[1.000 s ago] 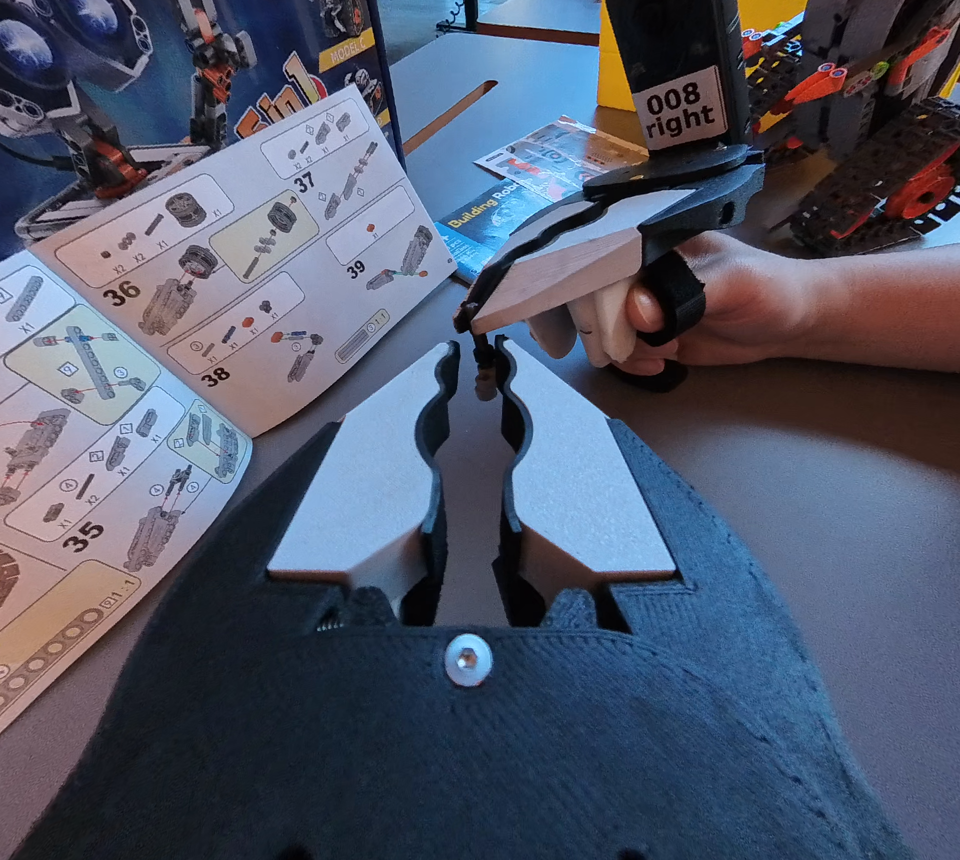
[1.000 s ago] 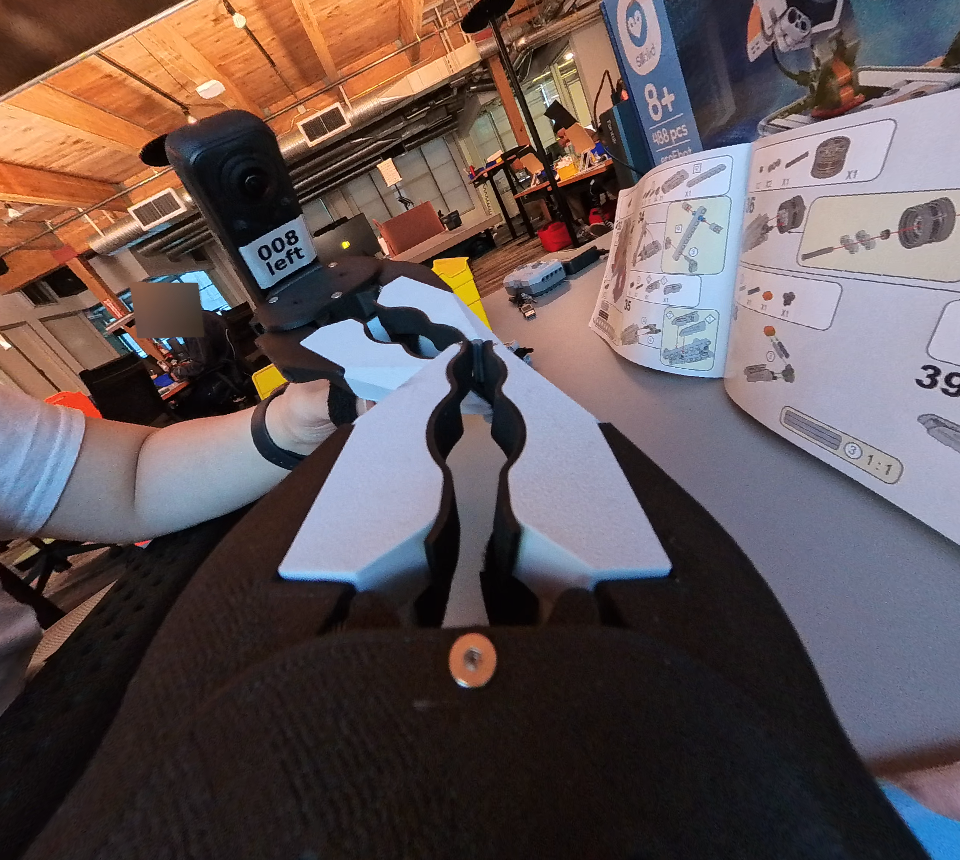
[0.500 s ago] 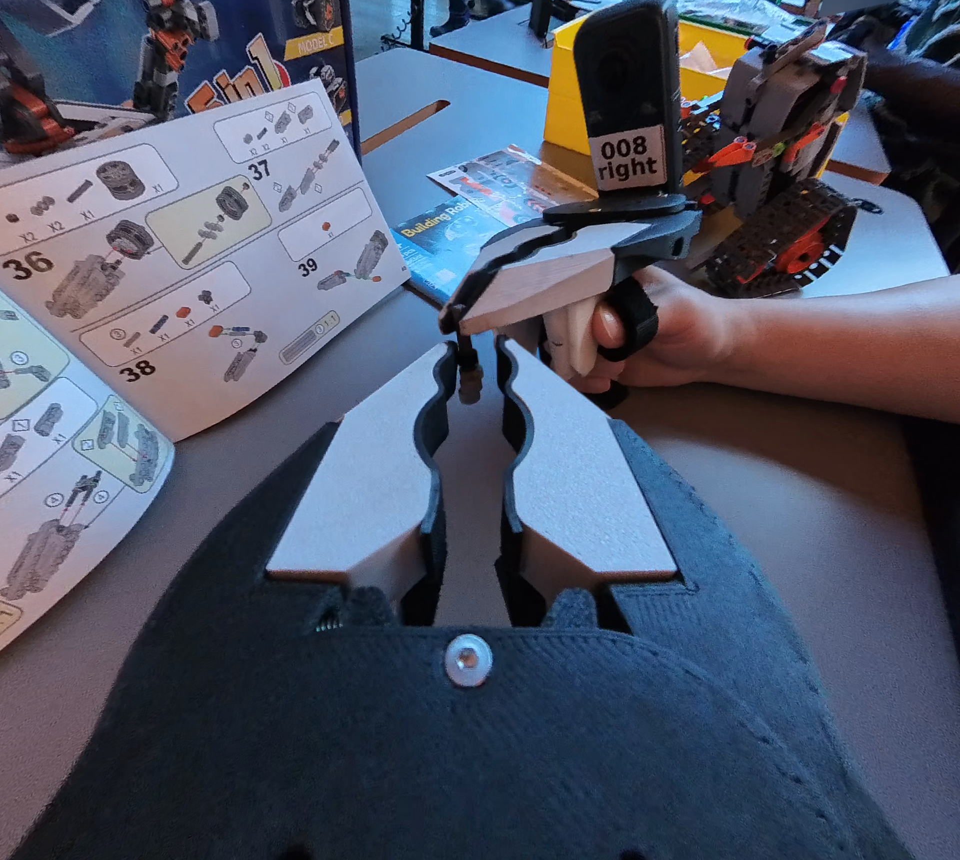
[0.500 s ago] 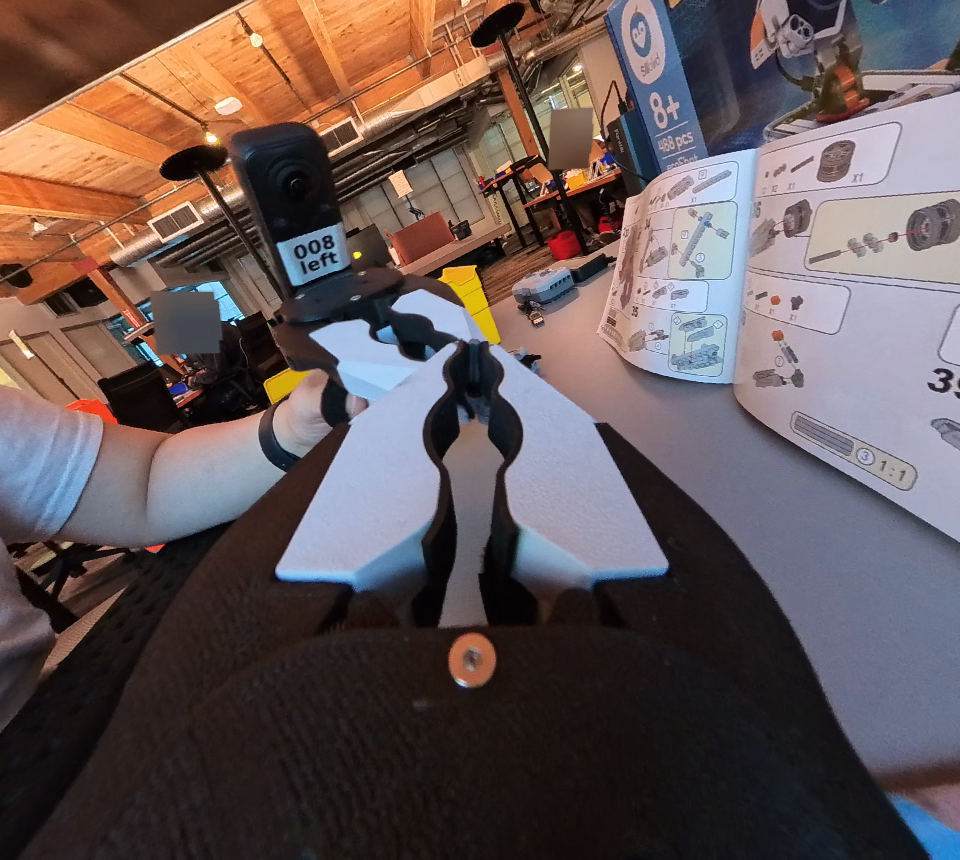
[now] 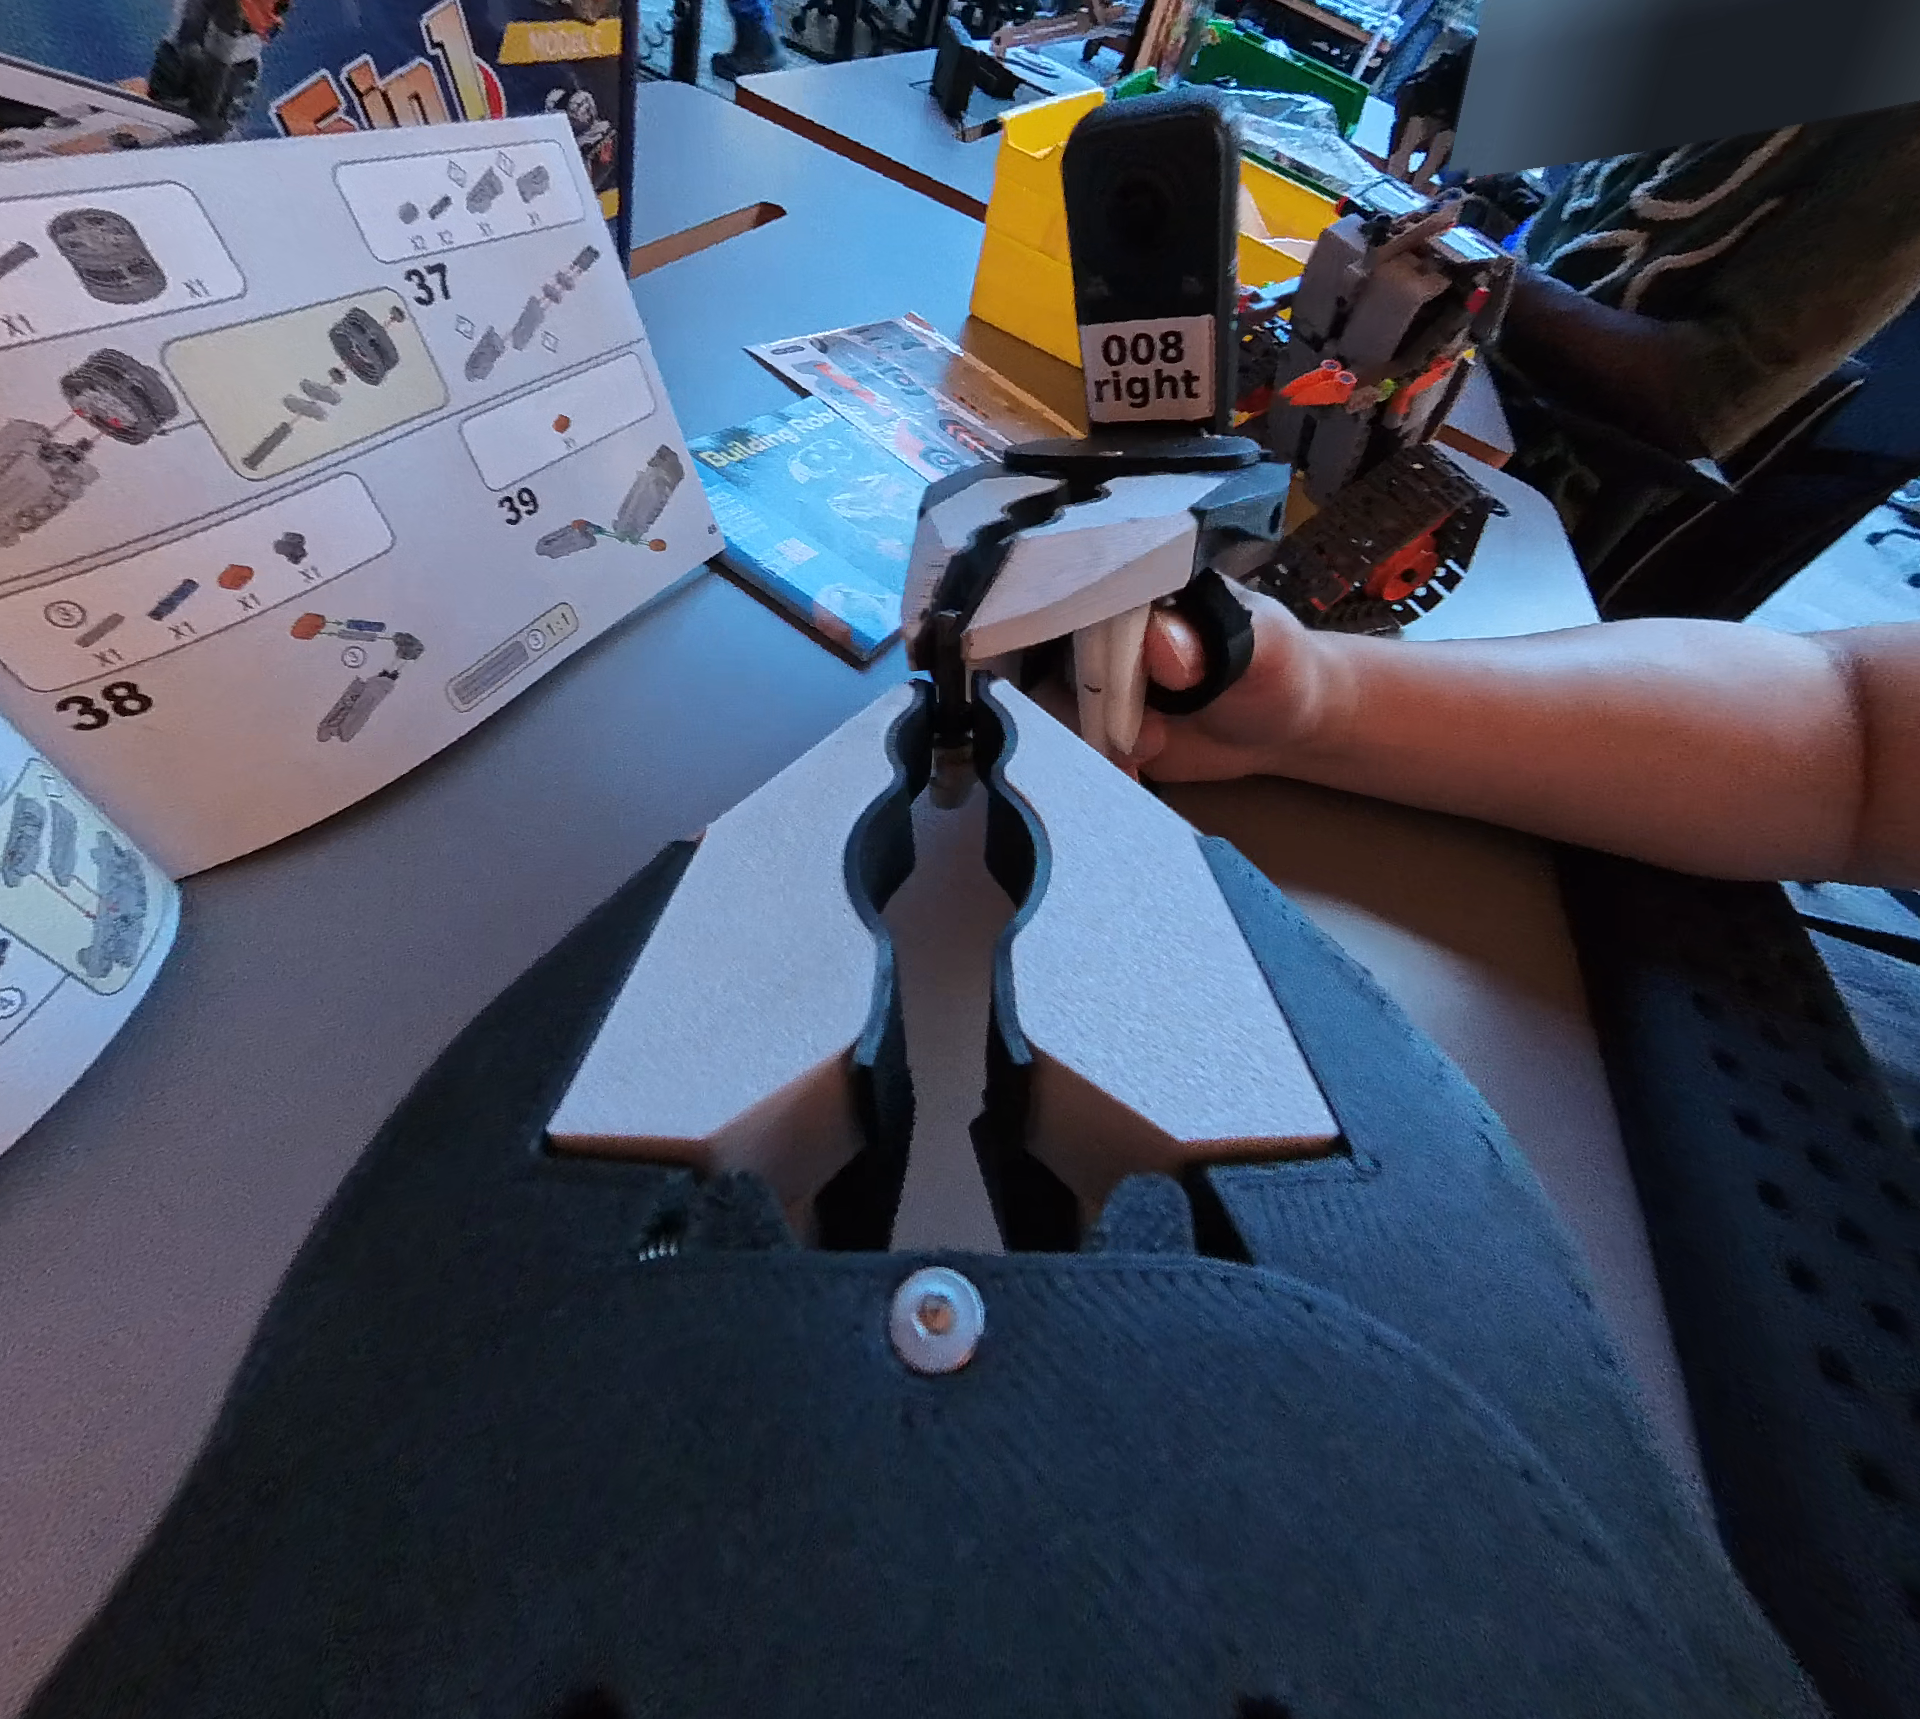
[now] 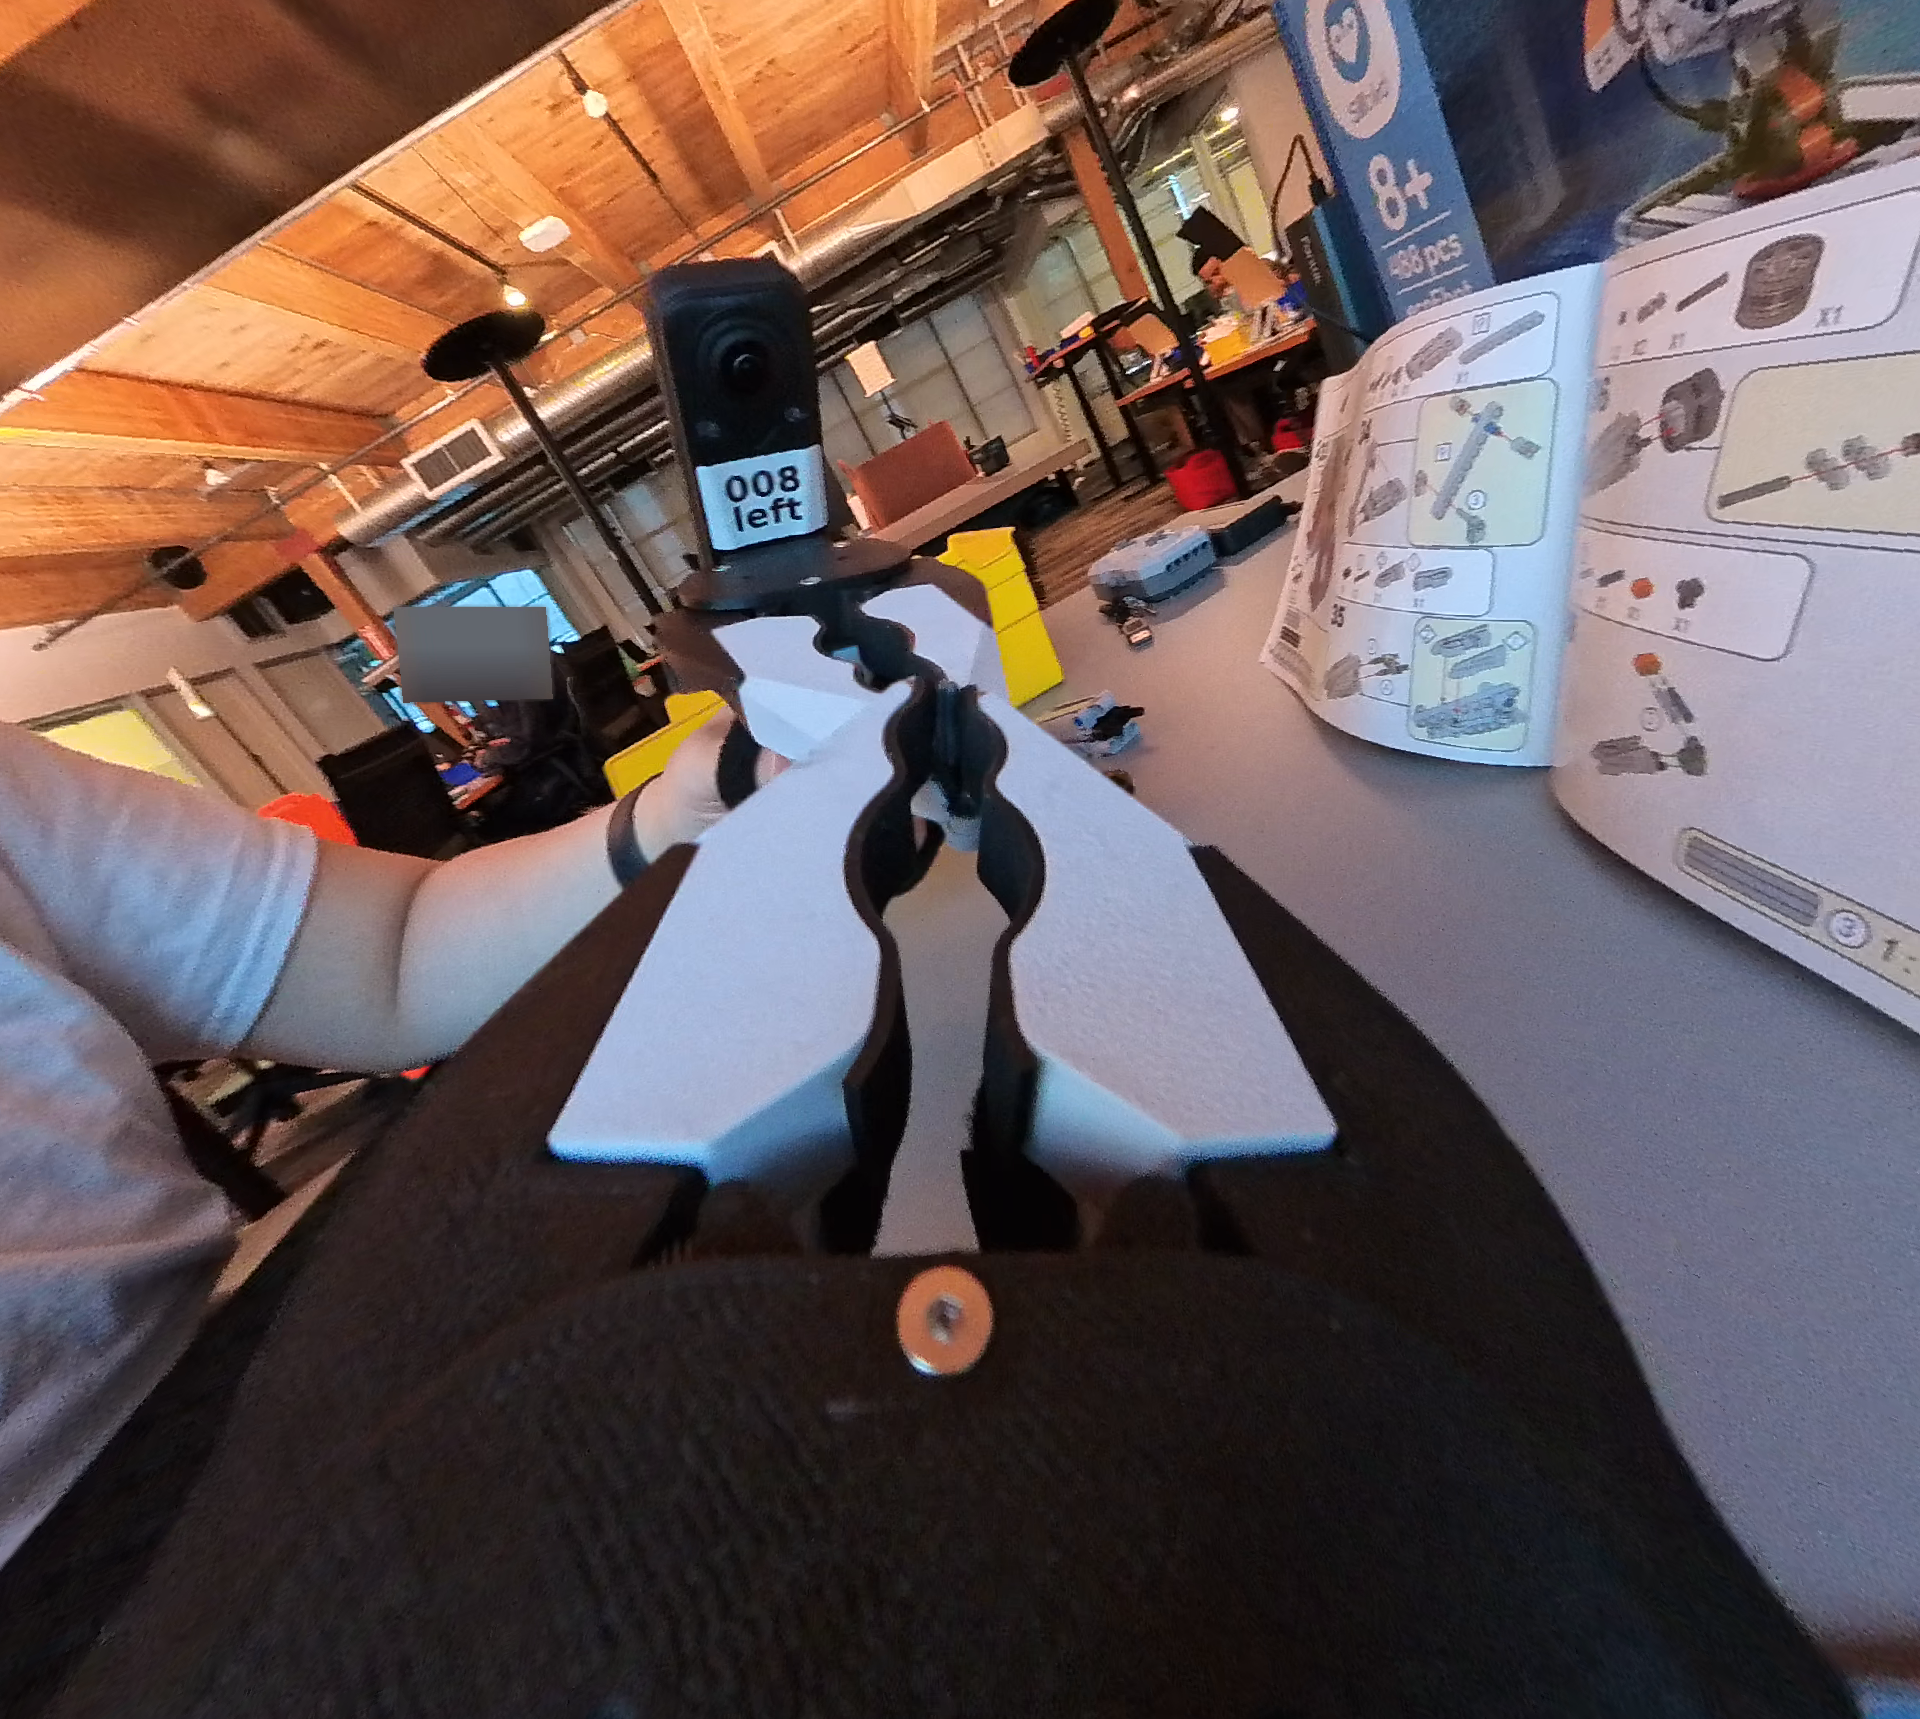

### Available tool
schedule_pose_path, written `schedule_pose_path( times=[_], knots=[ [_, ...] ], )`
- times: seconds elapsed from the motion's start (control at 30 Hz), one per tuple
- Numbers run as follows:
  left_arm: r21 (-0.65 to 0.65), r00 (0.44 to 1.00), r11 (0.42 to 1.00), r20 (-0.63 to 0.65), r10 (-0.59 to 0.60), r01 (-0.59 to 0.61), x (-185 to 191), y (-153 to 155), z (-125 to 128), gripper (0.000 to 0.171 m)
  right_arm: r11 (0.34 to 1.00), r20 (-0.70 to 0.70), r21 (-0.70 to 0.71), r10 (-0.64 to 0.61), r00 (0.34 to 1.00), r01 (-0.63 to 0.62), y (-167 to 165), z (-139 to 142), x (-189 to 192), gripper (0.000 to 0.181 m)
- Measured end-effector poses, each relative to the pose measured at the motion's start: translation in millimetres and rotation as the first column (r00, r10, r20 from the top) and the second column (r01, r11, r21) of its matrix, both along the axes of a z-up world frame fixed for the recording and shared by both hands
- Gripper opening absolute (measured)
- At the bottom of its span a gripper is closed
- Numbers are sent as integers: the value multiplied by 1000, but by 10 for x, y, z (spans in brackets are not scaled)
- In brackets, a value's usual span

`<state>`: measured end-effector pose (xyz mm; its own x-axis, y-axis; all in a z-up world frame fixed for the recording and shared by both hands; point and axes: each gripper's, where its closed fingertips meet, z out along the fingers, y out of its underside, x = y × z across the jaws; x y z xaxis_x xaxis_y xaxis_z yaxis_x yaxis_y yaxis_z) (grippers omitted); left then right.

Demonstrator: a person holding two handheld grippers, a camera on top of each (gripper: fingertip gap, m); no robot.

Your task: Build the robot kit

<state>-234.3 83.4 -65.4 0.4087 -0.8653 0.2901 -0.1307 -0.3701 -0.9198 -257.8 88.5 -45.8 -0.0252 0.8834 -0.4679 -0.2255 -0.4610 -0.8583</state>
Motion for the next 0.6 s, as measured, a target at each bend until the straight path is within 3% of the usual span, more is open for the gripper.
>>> schedule_pose_path(
  times=[0.1, 0.17, 0.33, 0.5, 0.6],
  knots=[
    [-14, 1000, 1000, 20, -21, 22, -4, -21, 22, 5, 999, -20, -33, 27, 999, -27, -1, 15, 11, 7],
    [-44, 998, 998, 48, -39, 42, -9, -35, 42, 5, 998, -32, -44, 51, 998, -53, -15, 22, 21, 19],
    [-95, 992, 993, 112, -54, 65, -46, -32, 79, 5, 996, -31, -78, 37, 999, -39, 41, 4, 36, 15],
    [-119, 993, 989, 90, -74, 84, -13, -61, 21, 5, 996, -7, -65, 61, 998, -61, -8, -20, -6, 15],
    [-127, 993, 987, 83, -84, 94, 8, -78, -8, 5, 995, 5, -58, 85, 996, -84, -53, -22, -14, 3]
  ],
)
